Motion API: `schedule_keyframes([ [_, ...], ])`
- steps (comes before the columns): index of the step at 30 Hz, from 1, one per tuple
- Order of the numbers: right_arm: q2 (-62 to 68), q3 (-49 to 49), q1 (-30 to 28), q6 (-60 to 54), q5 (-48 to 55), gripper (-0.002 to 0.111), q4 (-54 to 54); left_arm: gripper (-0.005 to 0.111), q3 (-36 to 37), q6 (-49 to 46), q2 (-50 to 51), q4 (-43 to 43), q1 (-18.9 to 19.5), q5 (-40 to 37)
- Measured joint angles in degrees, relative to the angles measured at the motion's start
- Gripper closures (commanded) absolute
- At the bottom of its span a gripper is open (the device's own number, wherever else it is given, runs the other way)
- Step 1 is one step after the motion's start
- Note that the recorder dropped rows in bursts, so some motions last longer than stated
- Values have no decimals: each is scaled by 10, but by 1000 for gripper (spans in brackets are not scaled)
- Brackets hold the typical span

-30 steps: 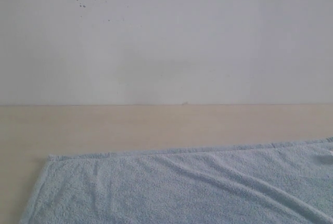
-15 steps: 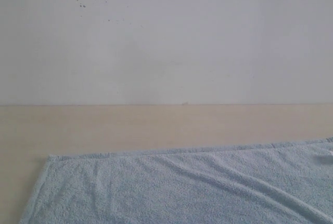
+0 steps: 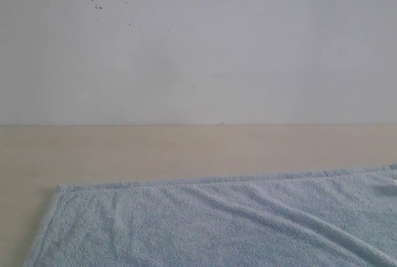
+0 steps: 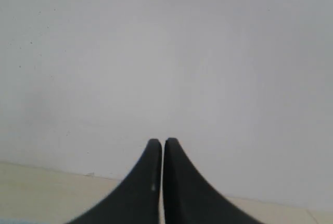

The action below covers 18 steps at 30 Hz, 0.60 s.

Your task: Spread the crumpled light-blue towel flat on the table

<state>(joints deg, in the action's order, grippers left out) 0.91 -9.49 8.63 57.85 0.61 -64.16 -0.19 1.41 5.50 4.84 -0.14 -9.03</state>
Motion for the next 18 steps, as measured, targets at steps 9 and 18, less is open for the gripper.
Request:
schedule_keyframes([
  [9,-2,6,0,-560,58,107,527,103,0,0,0,0,0,0],
  [18,-4,92,-1,-635,19,107,637,103,0,0,0,0,0,0],
])
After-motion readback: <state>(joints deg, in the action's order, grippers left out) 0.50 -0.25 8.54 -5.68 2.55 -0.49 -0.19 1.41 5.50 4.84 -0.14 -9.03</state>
